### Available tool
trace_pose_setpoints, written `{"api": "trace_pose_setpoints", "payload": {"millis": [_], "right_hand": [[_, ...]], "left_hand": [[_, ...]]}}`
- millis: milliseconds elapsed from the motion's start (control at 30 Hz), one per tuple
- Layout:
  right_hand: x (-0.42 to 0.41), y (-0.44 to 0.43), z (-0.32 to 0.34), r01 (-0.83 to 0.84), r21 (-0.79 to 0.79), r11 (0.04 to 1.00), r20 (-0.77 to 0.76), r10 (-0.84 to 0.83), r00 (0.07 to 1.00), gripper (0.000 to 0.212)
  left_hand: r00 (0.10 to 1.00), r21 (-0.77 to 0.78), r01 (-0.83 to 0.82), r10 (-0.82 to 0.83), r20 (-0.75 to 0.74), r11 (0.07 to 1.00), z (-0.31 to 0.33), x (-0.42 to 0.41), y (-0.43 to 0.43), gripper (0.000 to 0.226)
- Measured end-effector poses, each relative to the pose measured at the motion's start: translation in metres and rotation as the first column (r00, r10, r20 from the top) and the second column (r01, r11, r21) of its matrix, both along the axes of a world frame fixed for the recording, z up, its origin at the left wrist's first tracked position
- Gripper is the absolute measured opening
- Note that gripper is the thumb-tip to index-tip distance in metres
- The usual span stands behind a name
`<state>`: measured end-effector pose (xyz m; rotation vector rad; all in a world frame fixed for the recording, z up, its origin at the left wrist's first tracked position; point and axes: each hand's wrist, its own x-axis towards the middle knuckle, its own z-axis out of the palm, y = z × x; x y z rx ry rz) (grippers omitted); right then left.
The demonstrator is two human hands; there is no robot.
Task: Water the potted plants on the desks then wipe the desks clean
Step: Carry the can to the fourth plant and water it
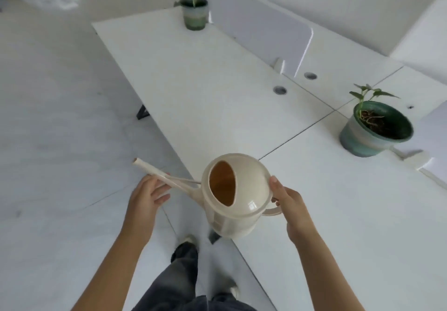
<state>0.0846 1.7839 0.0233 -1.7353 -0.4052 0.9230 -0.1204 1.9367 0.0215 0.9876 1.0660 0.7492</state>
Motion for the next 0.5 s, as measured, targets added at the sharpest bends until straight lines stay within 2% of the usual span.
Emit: {"api": "trace_pose_setpoints", "payload": {"millis": [100,233,367,500], "right_hand": [[-0.023,0.027,0.006,-0.159,-0.043,0.986,0.000,0.159,0.987,0.051],[-0.064,0.066,0.019,-0.272,-0.034,0.962,0.013,0.272,0.962,0.046],[-0.106,0.110,0.028,-0.307,-0.033,0.951,-0.011,0.307,0.952,0.053],[-0.148,0.153,0.026,-0.313,-0.055,0.948,-0.059,0.310,0.949,0.062]], "left_hand": [[0.995,0.040,-0.102,0.102,0.004,0.994,0.004,-0.046,0.002,0.029],[0.970,0.056,-0.241,0.239,0.048,0.969,0.009,-0.098,0.010,0.028],[0.945,0.071,-0.327,0.324,0.049,0.942,0.014,-0.147,0.035,0.028],[0.951,0.105,-0.309,0.306,0.045,0.945,0.019,-0.201,0.068,0.027]]}}
